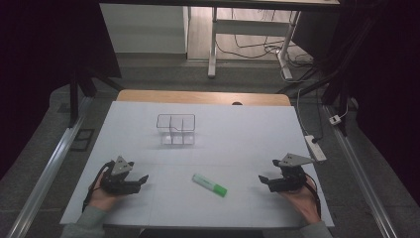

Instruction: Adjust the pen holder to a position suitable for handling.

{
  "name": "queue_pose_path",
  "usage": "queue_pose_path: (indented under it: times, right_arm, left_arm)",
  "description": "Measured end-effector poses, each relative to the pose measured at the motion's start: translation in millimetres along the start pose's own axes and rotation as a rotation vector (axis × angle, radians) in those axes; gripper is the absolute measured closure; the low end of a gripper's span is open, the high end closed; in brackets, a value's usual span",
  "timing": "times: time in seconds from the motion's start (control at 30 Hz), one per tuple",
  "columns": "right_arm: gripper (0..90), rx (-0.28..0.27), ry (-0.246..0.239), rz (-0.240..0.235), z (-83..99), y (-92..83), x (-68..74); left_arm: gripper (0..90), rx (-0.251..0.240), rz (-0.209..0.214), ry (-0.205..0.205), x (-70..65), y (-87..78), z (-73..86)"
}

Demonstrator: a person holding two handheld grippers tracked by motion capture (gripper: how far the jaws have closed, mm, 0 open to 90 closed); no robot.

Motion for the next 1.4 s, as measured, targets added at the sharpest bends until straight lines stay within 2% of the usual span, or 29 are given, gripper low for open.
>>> queue_pose_path:
  times: [0.33,0.7,1.4]
  right_arm:
    - [17.4,-0.008,0.003,-0.011,0.1,-0.6,1.6]
    - [17.9,0.008,-0.001,-0.014,0.3,1.7,4.8]
    - [18.7,-0.001,0.005,-0.007,0.3,0.7,2.4]
  left_arm:
    - [25.7,-0.004,0.004,-0.001,0.1,-0.5,-0.8]
    - [25.8,-0.007,0.003,0.0,0.4,0.2,-3.7]
    - [26.2,-0.011,-0.012,-0.006,11.9,8.6,-26.9]
Point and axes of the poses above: each handheld gripper's, and its own axes: y roughly forward along the jaws, z roughly out of its underside, x roughly to its left, the point moved 8 cm from there along y, roughly forward along the jaws, and after that the axes turned 2 degrees about y, right-handed, at the moved point
